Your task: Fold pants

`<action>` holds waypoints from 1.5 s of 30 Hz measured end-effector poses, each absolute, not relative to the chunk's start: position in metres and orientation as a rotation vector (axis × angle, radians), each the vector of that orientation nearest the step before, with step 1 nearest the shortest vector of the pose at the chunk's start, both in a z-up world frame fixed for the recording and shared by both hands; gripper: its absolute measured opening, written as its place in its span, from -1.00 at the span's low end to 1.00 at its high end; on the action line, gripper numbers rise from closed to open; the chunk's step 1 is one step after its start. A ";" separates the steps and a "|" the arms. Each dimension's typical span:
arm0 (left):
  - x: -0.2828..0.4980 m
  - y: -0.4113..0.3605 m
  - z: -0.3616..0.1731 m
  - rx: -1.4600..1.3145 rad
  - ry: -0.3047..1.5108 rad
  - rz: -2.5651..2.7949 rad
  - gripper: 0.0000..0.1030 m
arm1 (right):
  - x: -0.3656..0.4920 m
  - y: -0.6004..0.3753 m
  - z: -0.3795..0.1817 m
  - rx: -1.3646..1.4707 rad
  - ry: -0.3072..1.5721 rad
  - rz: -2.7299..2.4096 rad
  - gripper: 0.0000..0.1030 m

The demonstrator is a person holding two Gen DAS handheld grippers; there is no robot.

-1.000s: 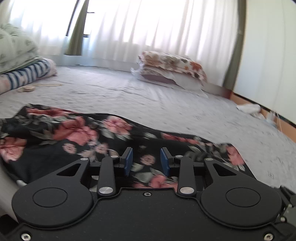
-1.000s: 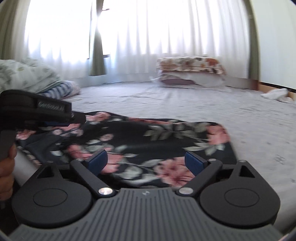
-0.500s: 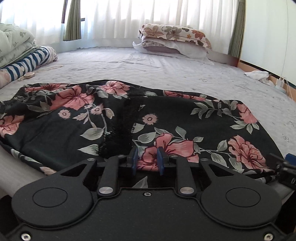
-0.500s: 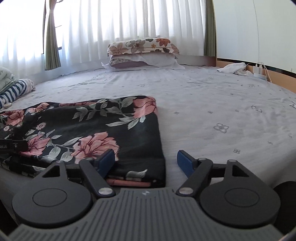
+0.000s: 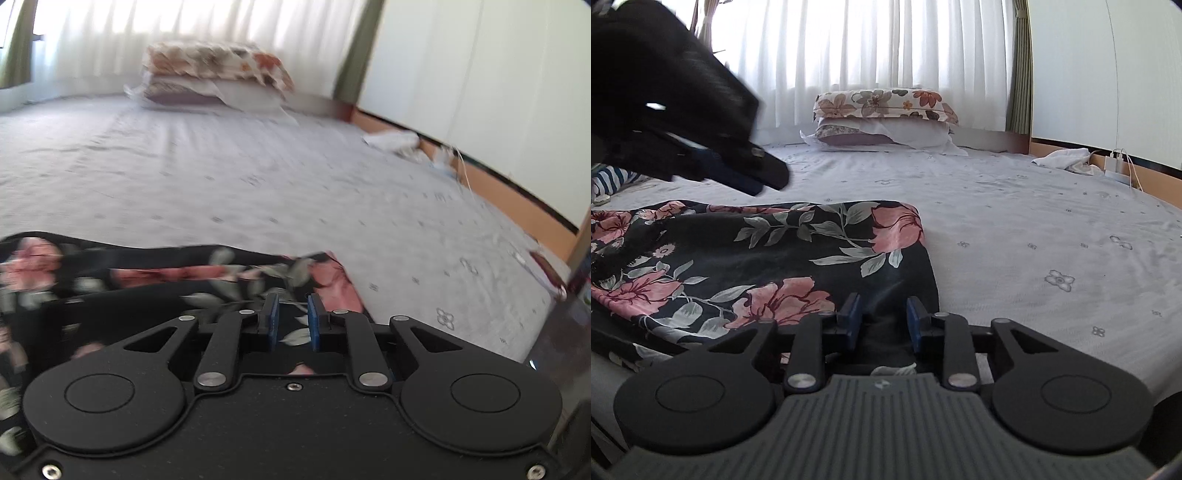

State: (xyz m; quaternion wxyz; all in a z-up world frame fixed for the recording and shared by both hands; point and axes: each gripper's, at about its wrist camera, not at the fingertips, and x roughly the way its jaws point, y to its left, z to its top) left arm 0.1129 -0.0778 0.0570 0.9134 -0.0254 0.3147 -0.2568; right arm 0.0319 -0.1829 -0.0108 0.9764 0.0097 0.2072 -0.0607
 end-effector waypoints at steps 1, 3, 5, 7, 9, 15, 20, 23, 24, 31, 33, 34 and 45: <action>0.125 -0.092 0.049 -0.042 0.686 -0.547 -0.70 | 0.031 -0.182 -0.013 0.009 0.412 -0.124 -0.24; 0.151 -0.117 0.031 -0.046 0.766 -0.573 -0.74 | 0.029 -0.181 -0.016 0.006 0.402 -0.124 -0.23; 0.176 -0.135 0.015 -0.040 0.817 -0.546 -0.77 | 0.028 -0.182 -0.017 0.013 0.397 -0.120 -0.19; 0.199 -0.145 0.005 -0.037 0.824 -0.510 -0.81 | 0.028 -0.183 -0.018 0.029 0.394 -0.117 -0.10; 0.217 -0.149 0.004 -0.057 0.818 -0.500 -0.81 | 0.027 -0.186 -0.018 0.051 0.389 -0.115 -0.10; 0.263 -0.160 0.012 -0.014 0.798 -0.373 -0.80 | 0.025 -0.187 -0.019 0.069 0.380 -0.109 -0.10; 0.225 -0.130 0.043 -0.017 0.718 -0.448 -0.75 | 0.026 -0.190 -0.020 0.076 0.374 -0.099 -0.10; 0.190 -0.107 0.044 0.023 0.707 -0.447 -0.70 | 0.026 -0.188 -0.021 0.065 0.368 -0.102 -0.09; 0.181 -0.097 0.042 0.029 0.713 -0.427 -0.66 | 0.026 -0.188 -0.021 0.061 0.368 -0.101 -0.09; 0.168 0.012 0.024 -0.035 0.774 0.006 -0.71 | 0.024 -0.183 -0.016 0.011 0.383 -0.113 0.02; 0.167 0.036 0.028 -0.049 0.756 0.061 -0.64 | 0.024 -0.178 -0.008 -0.009 0.376 -0.116 0.18; 0.165 0.044 0.032 -0.055 0.739 0.068 -0.56 | 0.023 -0.176 -0.005 -0.016 0.370 -0.106 0.26; 0.164 0.053 0.039 -0.187 0.796 -0.266 -0.33 | 0.053 -0.118 0.017 -0.109 0.343 0.056 0.43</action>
